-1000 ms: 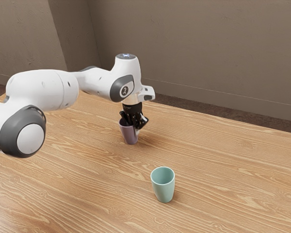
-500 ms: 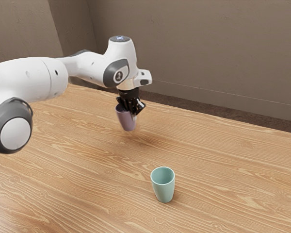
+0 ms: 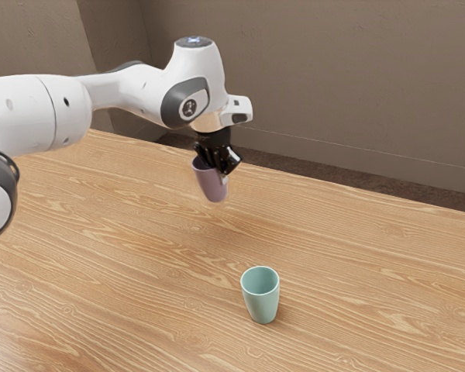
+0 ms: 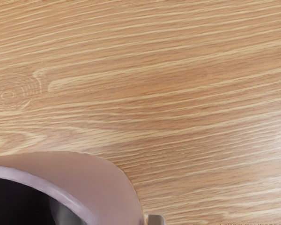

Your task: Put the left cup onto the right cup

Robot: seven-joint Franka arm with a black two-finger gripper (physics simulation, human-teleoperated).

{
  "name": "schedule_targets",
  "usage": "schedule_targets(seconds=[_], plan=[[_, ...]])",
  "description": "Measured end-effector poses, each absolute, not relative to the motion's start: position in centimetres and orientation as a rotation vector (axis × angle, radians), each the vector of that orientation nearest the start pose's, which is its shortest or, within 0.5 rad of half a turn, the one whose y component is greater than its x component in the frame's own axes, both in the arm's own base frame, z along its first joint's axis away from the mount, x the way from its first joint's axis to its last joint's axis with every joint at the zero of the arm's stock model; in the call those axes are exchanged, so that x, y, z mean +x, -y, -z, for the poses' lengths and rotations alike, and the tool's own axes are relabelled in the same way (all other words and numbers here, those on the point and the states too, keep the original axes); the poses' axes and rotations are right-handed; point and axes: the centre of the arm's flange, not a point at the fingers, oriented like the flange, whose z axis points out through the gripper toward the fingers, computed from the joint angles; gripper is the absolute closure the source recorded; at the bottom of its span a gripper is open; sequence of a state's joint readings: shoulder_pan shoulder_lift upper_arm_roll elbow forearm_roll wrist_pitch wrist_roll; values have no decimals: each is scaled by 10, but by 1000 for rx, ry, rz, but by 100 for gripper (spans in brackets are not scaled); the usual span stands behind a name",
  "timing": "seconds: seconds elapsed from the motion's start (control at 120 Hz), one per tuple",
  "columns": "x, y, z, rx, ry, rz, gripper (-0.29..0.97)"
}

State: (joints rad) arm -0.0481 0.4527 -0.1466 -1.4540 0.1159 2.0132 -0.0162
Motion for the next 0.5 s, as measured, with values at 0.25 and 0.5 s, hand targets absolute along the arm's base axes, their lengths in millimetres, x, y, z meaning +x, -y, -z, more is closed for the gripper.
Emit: schedule_targets(seconds=[0.25, 0.5], plan=[[665, 156, -450, -3069, -338, 171, 78], [634, 185, -451, -3064, -273, 136, 78]])
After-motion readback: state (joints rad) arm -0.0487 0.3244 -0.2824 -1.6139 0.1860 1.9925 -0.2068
